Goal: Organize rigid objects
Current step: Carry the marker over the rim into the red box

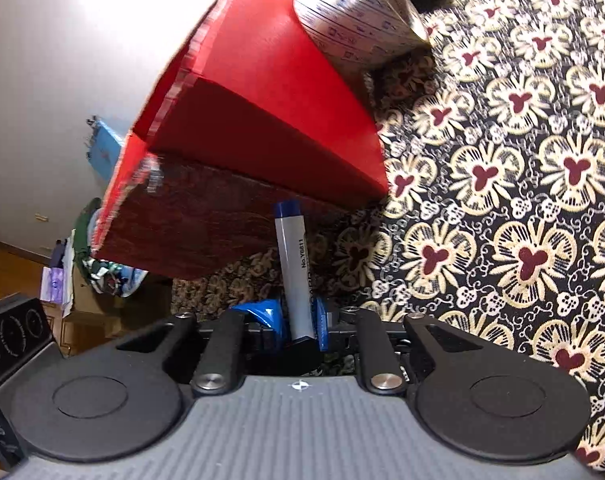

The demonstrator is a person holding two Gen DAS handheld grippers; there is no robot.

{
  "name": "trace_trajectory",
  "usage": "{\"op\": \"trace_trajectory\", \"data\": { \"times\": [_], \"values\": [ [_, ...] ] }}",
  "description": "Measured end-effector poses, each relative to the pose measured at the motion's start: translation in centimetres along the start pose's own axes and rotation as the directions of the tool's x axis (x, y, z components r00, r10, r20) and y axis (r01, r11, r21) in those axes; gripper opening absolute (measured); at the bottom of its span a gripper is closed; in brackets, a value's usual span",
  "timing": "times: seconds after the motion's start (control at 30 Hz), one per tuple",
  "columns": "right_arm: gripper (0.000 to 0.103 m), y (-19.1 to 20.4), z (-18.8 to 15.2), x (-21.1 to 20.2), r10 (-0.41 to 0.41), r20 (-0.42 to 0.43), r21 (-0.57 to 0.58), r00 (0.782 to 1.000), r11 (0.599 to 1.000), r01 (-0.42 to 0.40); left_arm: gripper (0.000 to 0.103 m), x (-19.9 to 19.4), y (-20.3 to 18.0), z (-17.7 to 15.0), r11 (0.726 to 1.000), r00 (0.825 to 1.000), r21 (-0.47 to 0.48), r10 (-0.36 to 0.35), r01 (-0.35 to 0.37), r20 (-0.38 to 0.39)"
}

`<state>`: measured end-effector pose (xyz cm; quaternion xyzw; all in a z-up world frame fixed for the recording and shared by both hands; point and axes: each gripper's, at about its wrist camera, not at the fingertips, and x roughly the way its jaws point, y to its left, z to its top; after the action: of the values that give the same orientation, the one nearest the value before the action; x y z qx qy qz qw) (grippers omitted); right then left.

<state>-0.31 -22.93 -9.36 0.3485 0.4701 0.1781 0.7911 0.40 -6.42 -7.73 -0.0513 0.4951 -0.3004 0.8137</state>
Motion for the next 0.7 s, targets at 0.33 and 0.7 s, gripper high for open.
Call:
{"op": "trace_trajectory", "data": {
  "times": [0.33,0.7],
  "values": [
    [0.0,5.1,0.7,-3.7,0.066,0.021,-0.18,0.998,0.982,-0.062,0.005,-6.4,-2.5,0.8,0.994,0.995,0.108,-0.031,0.02,0.095],
    [0.0,11.2,6.3,-4.7,0.114,0.042,-0.307,0.993,0.947,-0.095,0.006,-12.4,-1.7,5.3,0.993,0.965,0.115,-0.038,0.008,0.259]
  ]
}}
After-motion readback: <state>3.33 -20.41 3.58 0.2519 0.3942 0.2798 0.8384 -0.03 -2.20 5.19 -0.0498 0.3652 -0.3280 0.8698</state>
